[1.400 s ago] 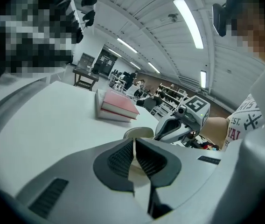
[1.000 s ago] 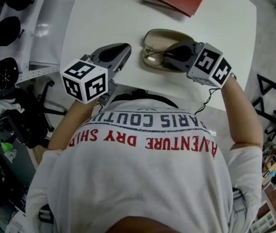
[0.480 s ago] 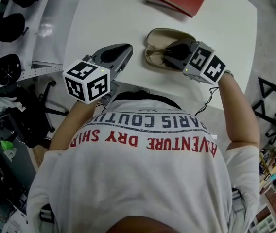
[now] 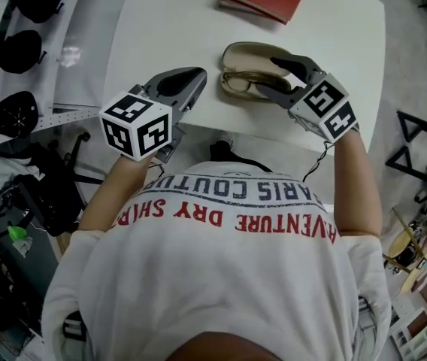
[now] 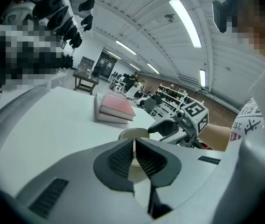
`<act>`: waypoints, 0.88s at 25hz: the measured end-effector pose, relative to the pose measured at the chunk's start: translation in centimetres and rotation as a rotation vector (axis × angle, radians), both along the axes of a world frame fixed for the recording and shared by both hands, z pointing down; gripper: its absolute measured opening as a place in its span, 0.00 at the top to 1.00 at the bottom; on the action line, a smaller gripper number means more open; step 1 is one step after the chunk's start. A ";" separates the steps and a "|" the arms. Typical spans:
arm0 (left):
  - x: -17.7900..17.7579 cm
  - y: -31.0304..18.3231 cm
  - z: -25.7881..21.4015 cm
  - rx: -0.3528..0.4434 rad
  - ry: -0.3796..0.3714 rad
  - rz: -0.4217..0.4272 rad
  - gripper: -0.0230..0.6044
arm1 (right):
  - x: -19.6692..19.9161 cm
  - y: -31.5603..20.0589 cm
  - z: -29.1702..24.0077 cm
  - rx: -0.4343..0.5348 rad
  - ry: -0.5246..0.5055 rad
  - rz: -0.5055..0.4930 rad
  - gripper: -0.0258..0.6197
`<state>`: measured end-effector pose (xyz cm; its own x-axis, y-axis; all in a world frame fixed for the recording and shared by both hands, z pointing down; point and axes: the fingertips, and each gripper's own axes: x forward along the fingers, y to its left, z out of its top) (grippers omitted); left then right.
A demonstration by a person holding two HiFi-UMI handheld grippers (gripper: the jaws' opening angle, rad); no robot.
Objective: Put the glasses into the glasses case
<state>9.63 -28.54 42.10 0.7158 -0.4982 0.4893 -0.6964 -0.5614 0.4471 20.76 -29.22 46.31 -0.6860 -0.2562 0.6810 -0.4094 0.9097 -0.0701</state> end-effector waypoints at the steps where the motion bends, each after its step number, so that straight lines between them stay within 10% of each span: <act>1: 0.3 0.2 -0.5 0.006 0.005 0.013 0.90 | 0.4 0.1 -1.0 0.015 -0.035 0.053 0.60; 8: 2.1 1.8 -4.6 0.085 0.073 0.082 0.90 | 2.3 3.3 -10.0 0.065 -0.451 0.357 0.67; 13: 2.5 3.7 -7.0 0.119 0.154 0.121 0.90 | 2.2 5.6 -12.8 0.155 -0.516 0.404 0.90; 22: 2.6 5.2 -10.0 0.174 0.220 0.170 0.90 | 1.1 6.7 -16.8 0.179 -0.635 0.421 0.92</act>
